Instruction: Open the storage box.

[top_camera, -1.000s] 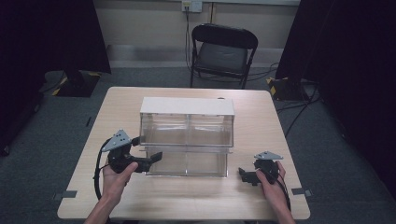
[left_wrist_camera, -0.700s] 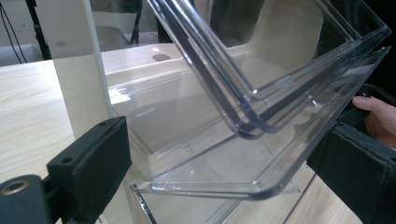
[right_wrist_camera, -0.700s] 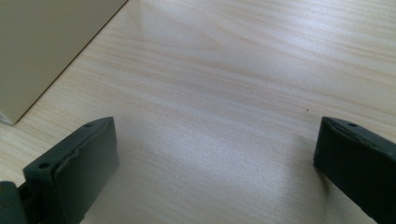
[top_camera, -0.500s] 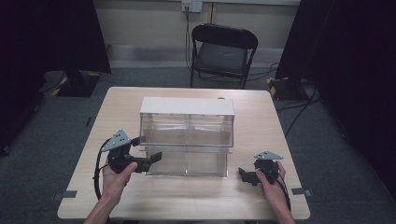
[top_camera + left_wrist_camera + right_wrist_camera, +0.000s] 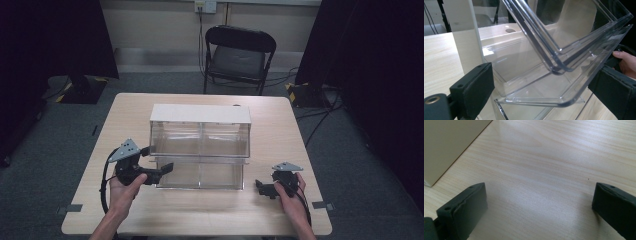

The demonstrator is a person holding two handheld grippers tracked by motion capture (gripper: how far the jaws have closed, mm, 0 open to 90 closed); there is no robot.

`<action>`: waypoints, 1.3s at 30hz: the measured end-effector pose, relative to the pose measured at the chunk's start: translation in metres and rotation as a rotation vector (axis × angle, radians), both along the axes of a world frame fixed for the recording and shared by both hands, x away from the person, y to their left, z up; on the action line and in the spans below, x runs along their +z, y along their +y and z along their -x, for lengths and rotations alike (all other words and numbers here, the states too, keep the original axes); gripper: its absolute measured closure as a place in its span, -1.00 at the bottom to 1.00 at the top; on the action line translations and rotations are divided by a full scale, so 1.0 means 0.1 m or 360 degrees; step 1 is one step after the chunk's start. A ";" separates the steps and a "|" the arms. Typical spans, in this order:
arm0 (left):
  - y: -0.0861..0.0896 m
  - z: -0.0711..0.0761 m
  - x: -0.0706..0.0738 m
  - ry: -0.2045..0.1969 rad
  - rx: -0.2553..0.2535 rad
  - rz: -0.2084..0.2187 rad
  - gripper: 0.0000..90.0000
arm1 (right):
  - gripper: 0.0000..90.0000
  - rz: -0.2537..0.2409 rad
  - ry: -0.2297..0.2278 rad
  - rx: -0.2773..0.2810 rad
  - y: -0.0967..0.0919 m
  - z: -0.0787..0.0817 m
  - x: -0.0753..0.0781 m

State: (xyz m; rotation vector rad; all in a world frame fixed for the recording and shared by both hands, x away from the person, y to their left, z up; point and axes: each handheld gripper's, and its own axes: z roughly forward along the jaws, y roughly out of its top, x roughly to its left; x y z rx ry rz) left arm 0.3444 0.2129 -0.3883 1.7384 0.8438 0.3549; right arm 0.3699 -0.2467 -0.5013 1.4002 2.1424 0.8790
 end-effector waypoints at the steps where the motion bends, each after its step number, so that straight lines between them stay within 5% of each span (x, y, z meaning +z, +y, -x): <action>1: 0.00 0.00 0.00 -0.0001 0.0001 0.0000 -0.86 | -1.00 0.0001 -0.0001 0.0001 0.00 0.00 0.00; 39: 0.00 -0.01 0.00 -0.0004 -0.0005 -0.0007 -0.87 | -1.00 0.0000 0.0000 0.0000 0.00 0.00 0.00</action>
